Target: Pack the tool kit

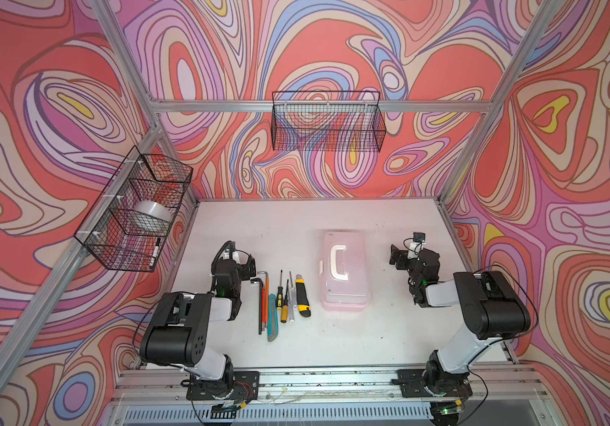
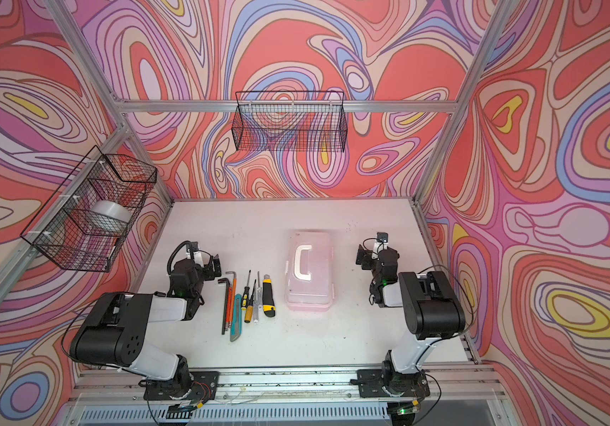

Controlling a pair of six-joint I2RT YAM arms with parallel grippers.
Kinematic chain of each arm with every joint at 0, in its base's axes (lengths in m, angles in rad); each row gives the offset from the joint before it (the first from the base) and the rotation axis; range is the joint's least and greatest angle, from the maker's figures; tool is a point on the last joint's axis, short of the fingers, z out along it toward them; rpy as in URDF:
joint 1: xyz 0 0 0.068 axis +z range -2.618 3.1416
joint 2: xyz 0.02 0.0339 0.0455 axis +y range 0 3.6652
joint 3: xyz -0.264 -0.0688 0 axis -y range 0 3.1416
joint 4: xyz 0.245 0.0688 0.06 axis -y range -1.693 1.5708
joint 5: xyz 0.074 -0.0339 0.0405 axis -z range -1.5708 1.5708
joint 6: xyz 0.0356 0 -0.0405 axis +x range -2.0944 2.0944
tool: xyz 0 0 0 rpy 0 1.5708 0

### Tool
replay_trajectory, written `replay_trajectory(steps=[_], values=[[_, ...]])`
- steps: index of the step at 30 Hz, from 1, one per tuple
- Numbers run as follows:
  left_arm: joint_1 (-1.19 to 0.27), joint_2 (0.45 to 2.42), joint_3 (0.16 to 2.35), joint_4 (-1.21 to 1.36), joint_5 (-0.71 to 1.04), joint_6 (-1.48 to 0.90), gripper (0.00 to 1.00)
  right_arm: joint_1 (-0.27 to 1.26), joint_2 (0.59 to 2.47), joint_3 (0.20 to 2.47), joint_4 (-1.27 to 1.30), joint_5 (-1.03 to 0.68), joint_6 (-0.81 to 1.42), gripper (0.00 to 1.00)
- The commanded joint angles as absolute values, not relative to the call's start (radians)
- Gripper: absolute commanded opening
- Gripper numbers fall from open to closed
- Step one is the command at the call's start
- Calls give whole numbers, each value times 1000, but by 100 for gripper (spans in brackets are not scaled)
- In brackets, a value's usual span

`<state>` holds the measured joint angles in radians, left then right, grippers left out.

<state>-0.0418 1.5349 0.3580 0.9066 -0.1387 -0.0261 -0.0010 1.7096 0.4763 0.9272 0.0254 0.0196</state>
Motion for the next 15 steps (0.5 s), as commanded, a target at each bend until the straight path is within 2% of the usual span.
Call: replay_trajectory(steps=[1, 15], values=[[-41, 1545, 372, 899, -143, -10, 100, -5, 1714, 482, 932, 21, 17, 98], [-16, 1540, 375, 888, -103, -28, 100, -5, 1711, 480, 933, 20, 20, 98]])
